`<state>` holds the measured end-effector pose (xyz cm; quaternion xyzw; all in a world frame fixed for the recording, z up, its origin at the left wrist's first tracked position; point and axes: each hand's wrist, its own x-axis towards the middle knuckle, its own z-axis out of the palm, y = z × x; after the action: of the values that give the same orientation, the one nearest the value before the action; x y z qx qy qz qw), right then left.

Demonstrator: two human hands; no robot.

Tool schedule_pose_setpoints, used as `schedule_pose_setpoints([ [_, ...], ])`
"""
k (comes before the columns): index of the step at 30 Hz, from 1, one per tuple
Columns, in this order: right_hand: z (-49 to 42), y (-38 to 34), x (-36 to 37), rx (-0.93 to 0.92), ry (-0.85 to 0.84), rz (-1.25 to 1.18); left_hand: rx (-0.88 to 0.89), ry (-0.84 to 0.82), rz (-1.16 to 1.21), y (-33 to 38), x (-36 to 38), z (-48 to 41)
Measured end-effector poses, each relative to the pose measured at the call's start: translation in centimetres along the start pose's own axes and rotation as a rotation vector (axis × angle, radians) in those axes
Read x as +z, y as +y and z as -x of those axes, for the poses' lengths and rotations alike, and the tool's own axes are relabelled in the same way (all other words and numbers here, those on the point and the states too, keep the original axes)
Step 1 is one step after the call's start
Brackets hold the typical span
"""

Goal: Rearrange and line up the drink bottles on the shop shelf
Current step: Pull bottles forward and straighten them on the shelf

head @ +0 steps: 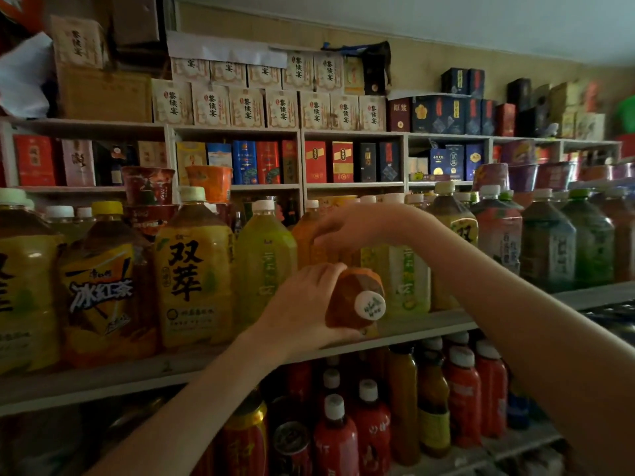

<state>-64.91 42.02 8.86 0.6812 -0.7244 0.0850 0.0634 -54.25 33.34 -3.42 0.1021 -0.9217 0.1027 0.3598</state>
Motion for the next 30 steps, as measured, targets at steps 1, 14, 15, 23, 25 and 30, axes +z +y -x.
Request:
schedule_pose_setpoints([
  [1,0.7,0.2,0.1,-0.005,-0.014,0.014,0.001,0.017,-0.001,0.1,0.1,-0.2],
  [14,4.7,2.6,2.2,0.080,-0.124,-0.127,-0.023,-0.018,0.062,-1.0,-0.9,-2.1],
  [15,4.7,2.3,2.1,0.043,-0.055,-0.066,-0.016,-0.032,0.054,-1.1,-1.0,-2.4],
  [23,3.0,2.2,0.5,-0.034,0.305,0.036,-0.105,-0.016,0.155,-1.8,-1.7,-5.1],
  [25,1.7,2.5,0.5,-0.031,0.399,-0.024,-0.105,0.008,0.083,-2.1,-1.4,-5.6],
  [30,-2.7,2.6,1.5,0.052,0.559,-0.136,-0.239,-0.049,-0.108,-2.3,-0.7,-6.0],
])
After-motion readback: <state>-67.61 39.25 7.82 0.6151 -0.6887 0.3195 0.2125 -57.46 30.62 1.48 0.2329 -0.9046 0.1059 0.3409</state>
